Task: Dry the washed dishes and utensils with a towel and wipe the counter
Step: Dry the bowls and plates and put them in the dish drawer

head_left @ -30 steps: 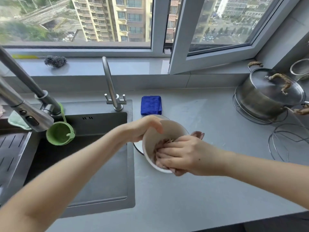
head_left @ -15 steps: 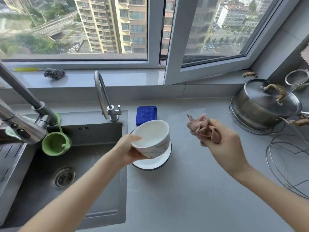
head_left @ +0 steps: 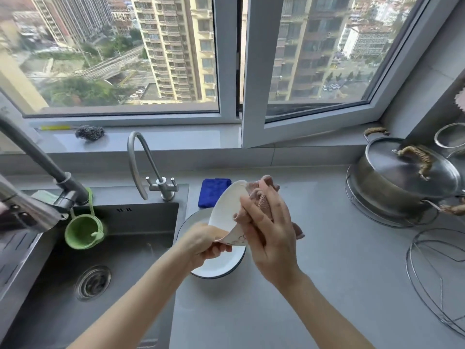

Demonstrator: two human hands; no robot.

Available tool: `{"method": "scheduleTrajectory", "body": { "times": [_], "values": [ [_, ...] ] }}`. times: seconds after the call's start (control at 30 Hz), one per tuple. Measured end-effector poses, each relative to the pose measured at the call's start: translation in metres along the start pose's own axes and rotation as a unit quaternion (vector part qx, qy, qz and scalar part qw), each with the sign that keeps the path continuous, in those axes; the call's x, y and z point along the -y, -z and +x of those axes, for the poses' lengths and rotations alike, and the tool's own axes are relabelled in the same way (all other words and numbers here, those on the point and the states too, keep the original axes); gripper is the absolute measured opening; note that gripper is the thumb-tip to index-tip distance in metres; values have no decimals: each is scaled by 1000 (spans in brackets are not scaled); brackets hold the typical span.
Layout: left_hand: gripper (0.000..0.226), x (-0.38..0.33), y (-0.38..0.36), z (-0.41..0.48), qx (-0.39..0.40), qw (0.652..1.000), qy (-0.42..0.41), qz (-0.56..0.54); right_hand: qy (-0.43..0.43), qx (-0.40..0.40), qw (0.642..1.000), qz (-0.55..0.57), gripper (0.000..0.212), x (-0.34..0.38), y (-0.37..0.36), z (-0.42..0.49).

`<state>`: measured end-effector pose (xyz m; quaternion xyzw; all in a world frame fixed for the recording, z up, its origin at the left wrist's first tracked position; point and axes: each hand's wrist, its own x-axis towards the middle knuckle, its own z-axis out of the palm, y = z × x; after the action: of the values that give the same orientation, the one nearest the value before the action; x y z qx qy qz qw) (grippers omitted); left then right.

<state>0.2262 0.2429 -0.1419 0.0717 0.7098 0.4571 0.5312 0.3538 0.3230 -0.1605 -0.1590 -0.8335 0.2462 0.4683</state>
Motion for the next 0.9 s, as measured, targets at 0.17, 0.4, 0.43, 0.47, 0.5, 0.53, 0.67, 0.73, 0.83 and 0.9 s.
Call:
{"method": "scheduleTrajectory", "body": {
  "times": [0.17, 0.4, 0.43, 0.47, 0.5, 0.53, 0.67, 0.73, 0.83, 0.9],
  "values": [
    [23, -22, 5, -14, 58, 990, -23, 124, -235, 178, 915, 277, 34, -7, 43, 35],
    [3, -37, -36, -24, 0, 993, -112, 42, -491, 77, 745, 445, 60, 25, 53, 32],
    [5, -36, -38, -25, -40, 986, -160, 28, -515, 27, 729, 450, 62, 37, 52, 28],
    [10, -33, -40, -27, -75, 973, -217, 13, -532, -23, 711, 459, 62, 48, 49, 25],
    [14, -30, -40, -30, -100, 958, -270, 1, -544, -75, 692, 468, 60, 57, 47, 22],
    [16, -26, -39, -35, -120, 942, -312, -6, -552, -121, 675, 474, 57, 66, 43, 20],
    [12, -9, -19, -50, -210, 871, -440, 53, -561, -199, 635, 493, 41, 107, 33, 8],
    [9, 0, -6, -60, -217, 844, -480, 103, -583, -206, 633, 466, 37, 125, 32, -3],
    [9, 12, 6, -78, -187, 825, -501, 184, -576, -214, 656, 438, 26, 155, 40, -23],
    [9, 19, 10, -83, -170, 820, -494, 235, -546, -223, 699, 405, 23, 176, 56, -37]
  ]
}}
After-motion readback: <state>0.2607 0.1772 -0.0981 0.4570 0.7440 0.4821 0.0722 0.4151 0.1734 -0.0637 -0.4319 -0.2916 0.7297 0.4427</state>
